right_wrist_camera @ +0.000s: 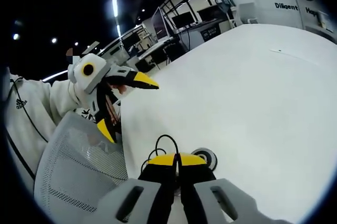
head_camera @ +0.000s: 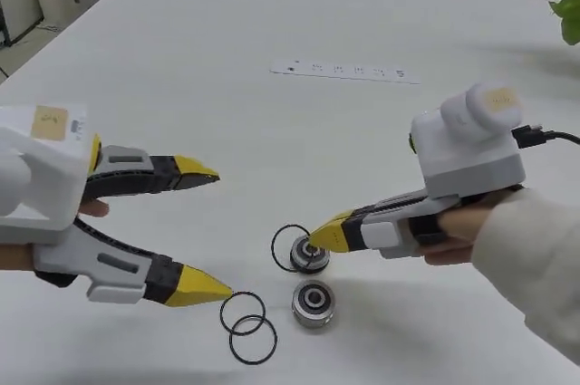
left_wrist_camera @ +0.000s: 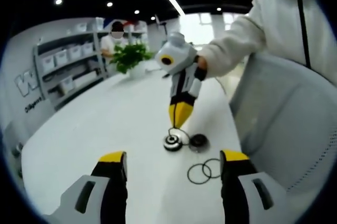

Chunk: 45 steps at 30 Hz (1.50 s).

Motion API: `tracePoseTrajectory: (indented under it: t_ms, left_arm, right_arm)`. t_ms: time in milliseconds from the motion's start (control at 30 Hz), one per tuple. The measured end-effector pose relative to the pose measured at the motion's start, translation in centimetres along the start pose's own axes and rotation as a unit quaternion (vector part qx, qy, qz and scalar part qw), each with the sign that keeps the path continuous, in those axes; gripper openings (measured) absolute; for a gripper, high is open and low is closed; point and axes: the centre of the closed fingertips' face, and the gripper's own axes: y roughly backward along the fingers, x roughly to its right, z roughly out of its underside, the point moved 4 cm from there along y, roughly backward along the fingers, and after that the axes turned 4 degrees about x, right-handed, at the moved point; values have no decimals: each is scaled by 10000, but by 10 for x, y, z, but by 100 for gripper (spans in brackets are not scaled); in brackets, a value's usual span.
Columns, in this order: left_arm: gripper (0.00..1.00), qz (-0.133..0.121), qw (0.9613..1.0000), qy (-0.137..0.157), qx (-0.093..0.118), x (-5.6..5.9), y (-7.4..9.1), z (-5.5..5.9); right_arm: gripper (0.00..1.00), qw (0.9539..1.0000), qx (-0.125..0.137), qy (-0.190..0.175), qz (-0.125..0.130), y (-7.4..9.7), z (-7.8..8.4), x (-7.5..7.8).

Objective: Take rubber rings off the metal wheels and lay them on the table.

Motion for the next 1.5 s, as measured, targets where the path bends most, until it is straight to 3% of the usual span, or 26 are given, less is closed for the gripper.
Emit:
tracePoseTrajectory:
  t_ms: [333, 667, 900, 1500]
  left_arm:
    - [81, -300, 9994, 177, 19, 12, 21, 9]
    - [84, -347, 9984, 366, -253, 29, 36, 34]
    - [85, -401, 9973, 503, -344, 33, 41, 47]
    - [85, -482, 9965, 602, -325, 40, 45, 50]
  right_arm:
    - [0, 9995, -136, 109, -279, -15, -2, -21]
    - [0, 9978, -362, 236, -495, -29, 9, -36]
    - [0, 9969, -494, 239, -568, -38, 19, -38]
    - [0, 9957, -731, 404, -408, -50, 36, -35]
